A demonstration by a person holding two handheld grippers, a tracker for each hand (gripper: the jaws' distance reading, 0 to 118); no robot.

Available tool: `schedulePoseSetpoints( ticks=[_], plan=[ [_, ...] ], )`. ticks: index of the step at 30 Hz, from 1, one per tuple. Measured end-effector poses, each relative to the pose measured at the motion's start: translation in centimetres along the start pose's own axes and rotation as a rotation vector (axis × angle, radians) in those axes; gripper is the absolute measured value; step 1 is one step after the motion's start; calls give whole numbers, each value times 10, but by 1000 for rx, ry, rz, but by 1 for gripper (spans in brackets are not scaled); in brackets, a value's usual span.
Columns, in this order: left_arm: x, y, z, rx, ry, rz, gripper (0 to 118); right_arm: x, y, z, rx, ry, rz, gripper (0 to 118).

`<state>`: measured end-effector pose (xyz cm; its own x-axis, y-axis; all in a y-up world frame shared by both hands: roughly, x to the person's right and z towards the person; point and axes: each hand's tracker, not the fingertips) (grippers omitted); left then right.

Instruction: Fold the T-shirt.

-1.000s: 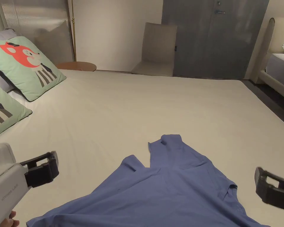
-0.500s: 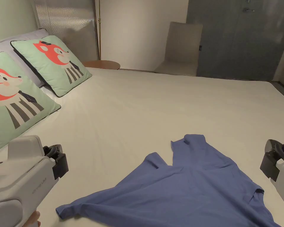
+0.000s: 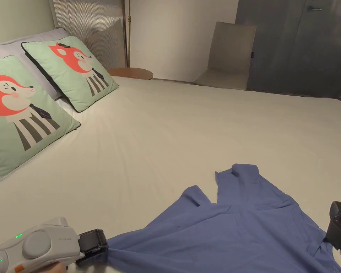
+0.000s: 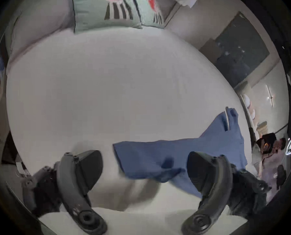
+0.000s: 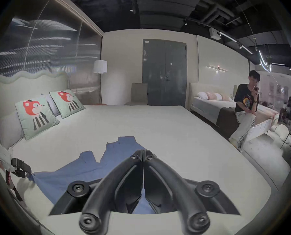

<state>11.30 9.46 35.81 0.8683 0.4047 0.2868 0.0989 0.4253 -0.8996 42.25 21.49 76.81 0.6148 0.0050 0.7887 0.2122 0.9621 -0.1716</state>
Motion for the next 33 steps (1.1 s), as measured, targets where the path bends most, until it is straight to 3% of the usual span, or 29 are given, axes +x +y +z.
schedulePoseSetpoints(
  ticks=[1,4,5,6,11,12,14,15,17,20,28,32,33],
  plan=[
    [3,0,-3,-7,11,5,63,0,-1,-2,-6,-3,1,1],
    [15,-5,-9,-8,108,-89,43,3,-5,-7,-28,-4,-7,1],
    [17,-8,-5,-2,97,-100,19,4,-7,-9,-34,-6,-9,1],
    [19,-9,-2,6,94,-95,3,4,-9,-12,-43,-7,-6,1],
    [24,-15,21,88,66,-125,3,9,-11,-42,-102,2,-14,1],
    [25,-15,26,98,54,-118,3,11,-10,-52,-124,7,-15,8],
    [27,-15,36,125,42,-122,3,16,-8,-80,-191,43,-37,70],
    [29,-16,40,141,41,-131,3,18,-7,-97,-233,68,-58,83],
    [37,-22,49,175,39,-171,3,21,-7,-130,-301,55,-84,85],
    [45,-27,59,209,4,-205,3,21,-11,-182,-381,30,-50,94],
    [68,-21,67,250,-5,-263,3,22,-41,-299,-594,-19,-70,92],
    [70,-20,64,255,4,-290,3,18,-53,-315,-666,-41,-38,83],
    [70,-19,63,254,6,-294,3,18,-52,-310,-647,-39,-42,75]
  ],
)
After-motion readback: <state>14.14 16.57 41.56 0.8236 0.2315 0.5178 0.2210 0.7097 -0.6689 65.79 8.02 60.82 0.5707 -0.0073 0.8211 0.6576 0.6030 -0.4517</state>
